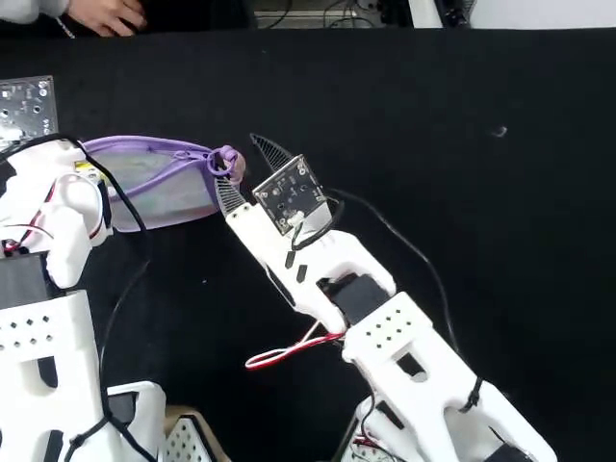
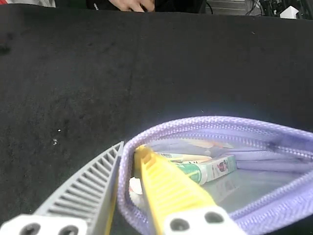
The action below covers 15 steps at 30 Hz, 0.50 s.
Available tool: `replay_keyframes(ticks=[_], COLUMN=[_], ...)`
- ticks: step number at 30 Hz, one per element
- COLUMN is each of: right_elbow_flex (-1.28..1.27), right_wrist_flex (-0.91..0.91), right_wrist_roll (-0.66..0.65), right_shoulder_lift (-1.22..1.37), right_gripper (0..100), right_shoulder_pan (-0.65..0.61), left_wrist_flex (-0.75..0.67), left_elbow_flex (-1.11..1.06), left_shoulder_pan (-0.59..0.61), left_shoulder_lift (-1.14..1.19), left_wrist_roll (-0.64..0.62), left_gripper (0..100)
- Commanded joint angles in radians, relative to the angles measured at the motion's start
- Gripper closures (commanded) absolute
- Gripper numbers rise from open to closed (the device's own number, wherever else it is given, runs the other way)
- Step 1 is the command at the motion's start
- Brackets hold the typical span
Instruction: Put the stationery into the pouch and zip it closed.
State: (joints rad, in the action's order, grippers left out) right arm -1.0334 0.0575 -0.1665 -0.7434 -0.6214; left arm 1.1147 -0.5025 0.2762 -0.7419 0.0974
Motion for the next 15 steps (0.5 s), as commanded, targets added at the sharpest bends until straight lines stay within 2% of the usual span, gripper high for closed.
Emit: replay_keyframes(ticks=[1, 7, 13, 15], right_elbow_flex=[0.051, 0.068, 0.059, 0.062], right_wrist_flex=[-0.021, -0.021, -0.021, -0.021], right_wrist_roll=[0.0, -0.006, -0.006, -0.006], right_shoulder_lift=[0.031, 0.064, 0.038, 0.041], right_gripper=[81.5, 82.3, 97.6, 98.5], right_shoulder_pan=[0.018, 0.017, 0.017, 0.017], left_wrist_flex=[0.011, 0.011, 0.009, 0.009], left_elbow_flex=[-0.074, -0.076, -0.074, -0.074], left_shoulder_pan=[-0.035, -0.035, -0.033, -0.035], left_shoulder_lift=[0.021, 0.021, 0.023, 0.025], left_wrist_roll=[-0.006, -0.006, -0.006, -0.006], left_gripper=[97, 97, 97, 97])
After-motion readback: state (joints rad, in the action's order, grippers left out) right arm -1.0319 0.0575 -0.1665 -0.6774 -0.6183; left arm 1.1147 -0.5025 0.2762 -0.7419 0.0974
